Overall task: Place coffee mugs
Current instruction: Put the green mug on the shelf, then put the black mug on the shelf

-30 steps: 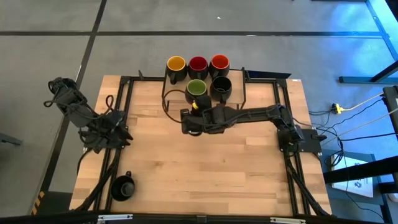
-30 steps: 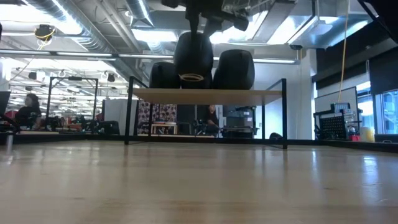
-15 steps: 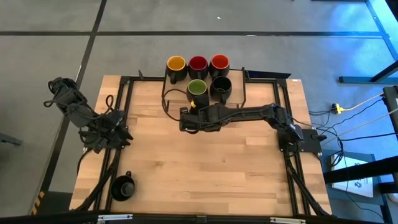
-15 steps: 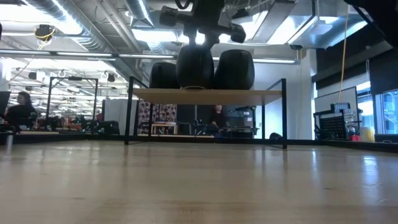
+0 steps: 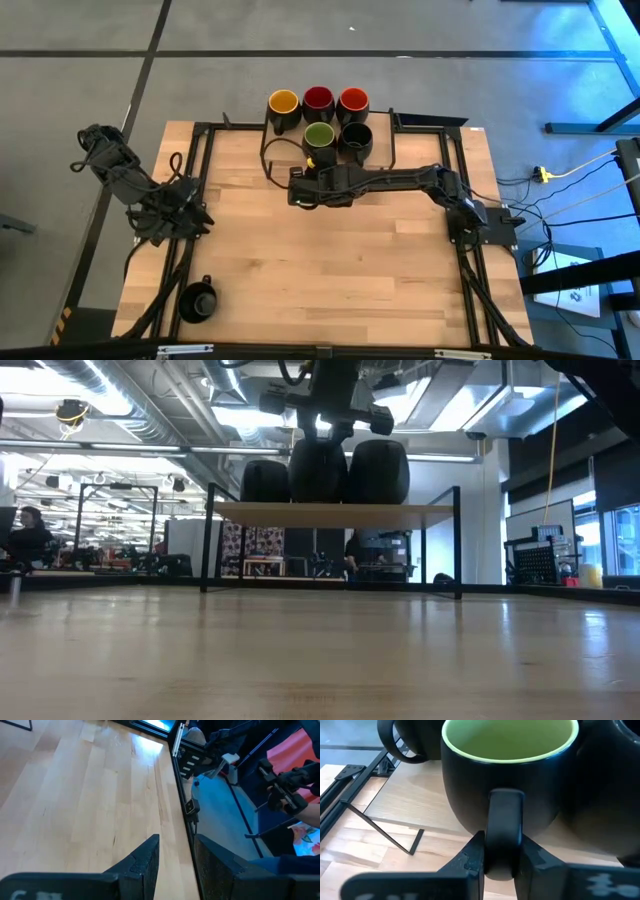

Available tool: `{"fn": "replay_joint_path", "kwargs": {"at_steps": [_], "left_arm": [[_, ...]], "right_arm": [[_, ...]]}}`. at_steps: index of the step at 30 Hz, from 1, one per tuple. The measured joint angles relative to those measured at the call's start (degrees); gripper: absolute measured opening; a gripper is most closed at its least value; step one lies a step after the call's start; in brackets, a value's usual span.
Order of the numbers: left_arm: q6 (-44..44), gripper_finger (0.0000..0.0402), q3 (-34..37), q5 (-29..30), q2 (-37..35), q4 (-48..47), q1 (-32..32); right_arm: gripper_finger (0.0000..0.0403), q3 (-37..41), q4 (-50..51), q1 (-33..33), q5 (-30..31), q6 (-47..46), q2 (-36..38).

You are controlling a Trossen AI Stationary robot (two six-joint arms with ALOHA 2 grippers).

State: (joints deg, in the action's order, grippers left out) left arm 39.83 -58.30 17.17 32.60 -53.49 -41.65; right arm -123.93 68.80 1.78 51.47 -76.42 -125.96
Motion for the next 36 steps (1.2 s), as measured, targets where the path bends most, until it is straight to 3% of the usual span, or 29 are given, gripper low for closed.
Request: {"fn": "replay_joint_path", "kwargs": {"at_steps": [12, 25, 36], "left_arm": [[0.0, 0.0119, 0.0, 0.0, 0.0, 0.0, 0.0], [0.0, 0.0119, 0.0, 0.4, 0.0, 0.0, 0.0], [0.0, 0.0119, 0.0, 0.7, 0.0, 0.0, 0.0]], "right_arm": [[0.0063, 0.0, -0.2, -0.3, -0.9, 0.4, 0.0], [0.0193, 0.0, 0.0, -0.3, -3.1, 0.5, 0.6], [0.0202, -10.1, 6.6, 0.5, -2.6, 2.0, 1.3]]}}
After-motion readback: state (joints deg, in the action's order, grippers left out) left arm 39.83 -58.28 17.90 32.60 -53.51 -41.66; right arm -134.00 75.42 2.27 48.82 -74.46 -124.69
